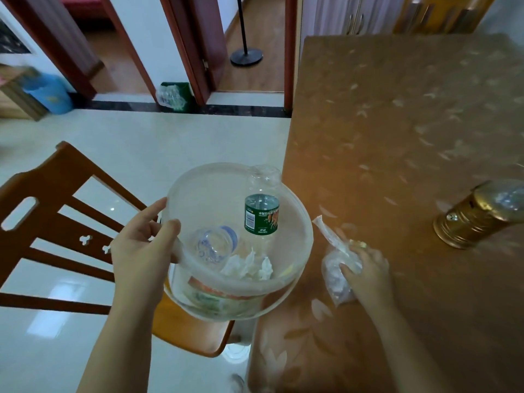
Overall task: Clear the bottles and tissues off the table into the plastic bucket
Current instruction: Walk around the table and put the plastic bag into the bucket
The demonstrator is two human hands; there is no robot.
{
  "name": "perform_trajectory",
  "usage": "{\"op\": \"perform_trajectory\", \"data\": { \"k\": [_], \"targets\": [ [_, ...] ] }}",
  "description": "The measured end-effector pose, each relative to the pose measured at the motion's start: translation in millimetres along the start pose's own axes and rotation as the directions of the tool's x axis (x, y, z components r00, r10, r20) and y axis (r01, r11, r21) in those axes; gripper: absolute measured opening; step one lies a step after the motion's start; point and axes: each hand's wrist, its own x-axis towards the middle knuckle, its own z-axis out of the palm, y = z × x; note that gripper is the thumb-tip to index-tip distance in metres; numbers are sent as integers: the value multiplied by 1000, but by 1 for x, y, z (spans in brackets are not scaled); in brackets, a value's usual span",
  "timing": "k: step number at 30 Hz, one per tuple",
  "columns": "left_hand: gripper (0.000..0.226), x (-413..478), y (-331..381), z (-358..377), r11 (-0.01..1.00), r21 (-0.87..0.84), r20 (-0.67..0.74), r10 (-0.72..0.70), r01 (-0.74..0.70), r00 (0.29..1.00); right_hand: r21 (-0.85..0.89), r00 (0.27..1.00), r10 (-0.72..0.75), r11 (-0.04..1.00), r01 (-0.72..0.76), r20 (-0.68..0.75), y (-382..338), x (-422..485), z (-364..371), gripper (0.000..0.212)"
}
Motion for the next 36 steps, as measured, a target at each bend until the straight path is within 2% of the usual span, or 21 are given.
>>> {"op": "perform_trajectory", "data": {
  "k": [5,10,17,26,32,36],
  "targets": [
    [34,2,0,5,1000,17,26,23,-23,999,38,998,5,999,-3,-62,8,-1,3,30],
    [34,7,1,8,1000,1,69,29,-29,997,158,992,38,987,-19,-121,8,-5,1,21],
    [34,14,0,6,999,-19,139,30,-28,990,240,980,106,969,-63,-170,3,-22,-8,17],
    [33,15,1,2,998,-59,220,28,-16,975,291,914,127,957,-10,-384,-17,-50,-44,13],
    [33,15,-4,-1,996,-86,267,40,-18,963,374,814,88,912,166,-574,-47,-67,-73,11],
    [33,13,-7,-1,994,-111,279,48,-17,959,470,785,88,839,273,-614,-74,-77,-92,13]
  ]
}}
